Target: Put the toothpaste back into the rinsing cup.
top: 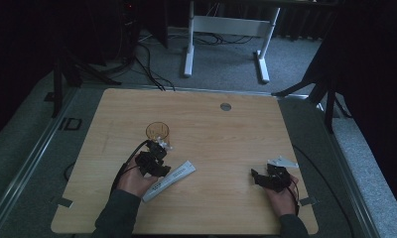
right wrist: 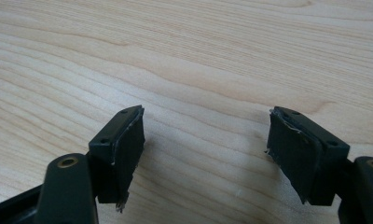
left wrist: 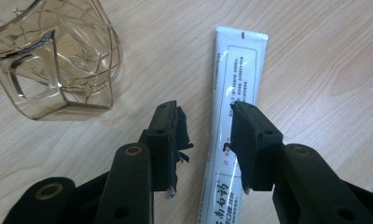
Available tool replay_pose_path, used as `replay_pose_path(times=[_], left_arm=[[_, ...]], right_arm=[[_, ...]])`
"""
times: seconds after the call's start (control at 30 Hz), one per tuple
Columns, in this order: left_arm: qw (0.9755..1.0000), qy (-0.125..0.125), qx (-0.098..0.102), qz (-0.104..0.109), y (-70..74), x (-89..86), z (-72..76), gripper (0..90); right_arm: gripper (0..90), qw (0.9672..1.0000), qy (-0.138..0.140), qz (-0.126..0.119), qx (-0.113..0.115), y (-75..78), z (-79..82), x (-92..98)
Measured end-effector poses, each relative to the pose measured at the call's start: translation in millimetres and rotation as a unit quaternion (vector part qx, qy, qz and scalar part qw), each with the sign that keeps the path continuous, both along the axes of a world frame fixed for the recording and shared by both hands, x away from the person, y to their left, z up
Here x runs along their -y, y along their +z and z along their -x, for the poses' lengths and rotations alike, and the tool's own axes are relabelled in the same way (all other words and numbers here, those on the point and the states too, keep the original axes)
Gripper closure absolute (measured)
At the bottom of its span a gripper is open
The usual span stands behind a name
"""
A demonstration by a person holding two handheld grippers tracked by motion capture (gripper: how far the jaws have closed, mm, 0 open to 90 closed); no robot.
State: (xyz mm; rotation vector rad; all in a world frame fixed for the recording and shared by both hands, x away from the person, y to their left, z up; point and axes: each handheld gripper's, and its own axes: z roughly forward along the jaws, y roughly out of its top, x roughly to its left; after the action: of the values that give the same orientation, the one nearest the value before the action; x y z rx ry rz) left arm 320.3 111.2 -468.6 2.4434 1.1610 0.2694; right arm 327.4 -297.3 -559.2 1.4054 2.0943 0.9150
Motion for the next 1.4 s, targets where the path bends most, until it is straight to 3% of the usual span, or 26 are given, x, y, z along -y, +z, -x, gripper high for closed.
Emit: replay_pose_path(times=[0.3, 1.4], left_arm=[[0.9998, -0.005, -0.016, -0.01, -1.5, 2.4, -1.5, 61.1], [0.998, -0.012, -0.044, -0.044, -9.4, 22.3, -3.1, 61.2]], right_arm=[[27.1, 1.0, 0.0, 0.0, 0.0, 0.0, 0.0, 0.0], [27.1, 1.0, 0.0, 0.0, 0.0, 0.0, 0.0, 0.0]])
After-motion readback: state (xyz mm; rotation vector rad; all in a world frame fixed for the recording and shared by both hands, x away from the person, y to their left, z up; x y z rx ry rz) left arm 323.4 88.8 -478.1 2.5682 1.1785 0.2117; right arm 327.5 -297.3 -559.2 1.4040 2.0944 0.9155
